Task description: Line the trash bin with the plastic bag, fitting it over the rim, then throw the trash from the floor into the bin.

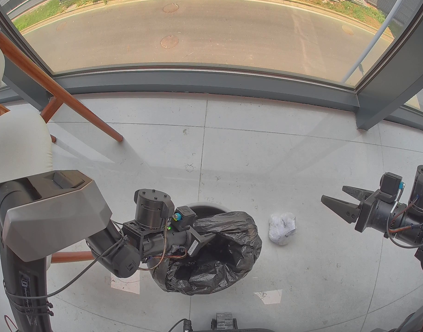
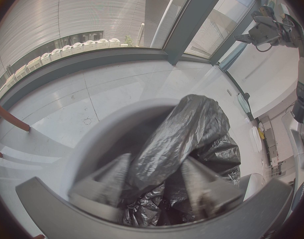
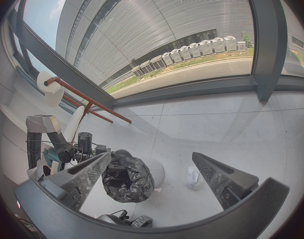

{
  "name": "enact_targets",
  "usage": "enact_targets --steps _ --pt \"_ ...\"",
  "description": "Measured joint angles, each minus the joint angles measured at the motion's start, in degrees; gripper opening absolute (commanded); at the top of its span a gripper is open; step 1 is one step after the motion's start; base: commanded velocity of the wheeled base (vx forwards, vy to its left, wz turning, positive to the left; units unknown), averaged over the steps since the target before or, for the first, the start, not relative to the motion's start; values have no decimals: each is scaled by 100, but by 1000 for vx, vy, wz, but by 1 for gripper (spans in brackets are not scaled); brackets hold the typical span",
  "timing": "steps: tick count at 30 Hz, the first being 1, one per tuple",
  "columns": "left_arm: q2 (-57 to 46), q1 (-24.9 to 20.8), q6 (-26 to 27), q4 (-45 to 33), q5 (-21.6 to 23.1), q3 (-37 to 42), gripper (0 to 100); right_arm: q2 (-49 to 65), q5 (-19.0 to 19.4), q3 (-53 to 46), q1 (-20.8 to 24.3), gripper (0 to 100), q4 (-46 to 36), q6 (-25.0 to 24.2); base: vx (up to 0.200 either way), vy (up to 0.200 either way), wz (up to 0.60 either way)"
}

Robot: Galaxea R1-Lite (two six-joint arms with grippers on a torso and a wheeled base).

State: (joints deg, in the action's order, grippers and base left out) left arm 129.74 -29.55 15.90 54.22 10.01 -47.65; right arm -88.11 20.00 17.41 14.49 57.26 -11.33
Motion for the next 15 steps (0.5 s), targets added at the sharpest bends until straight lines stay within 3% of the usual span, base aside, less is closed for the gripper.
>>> enact_targets --steps 15 --pt "-428 9 -126 -39 -9 107 0 57 0 -123 -2 100 0 5 0 0 0"
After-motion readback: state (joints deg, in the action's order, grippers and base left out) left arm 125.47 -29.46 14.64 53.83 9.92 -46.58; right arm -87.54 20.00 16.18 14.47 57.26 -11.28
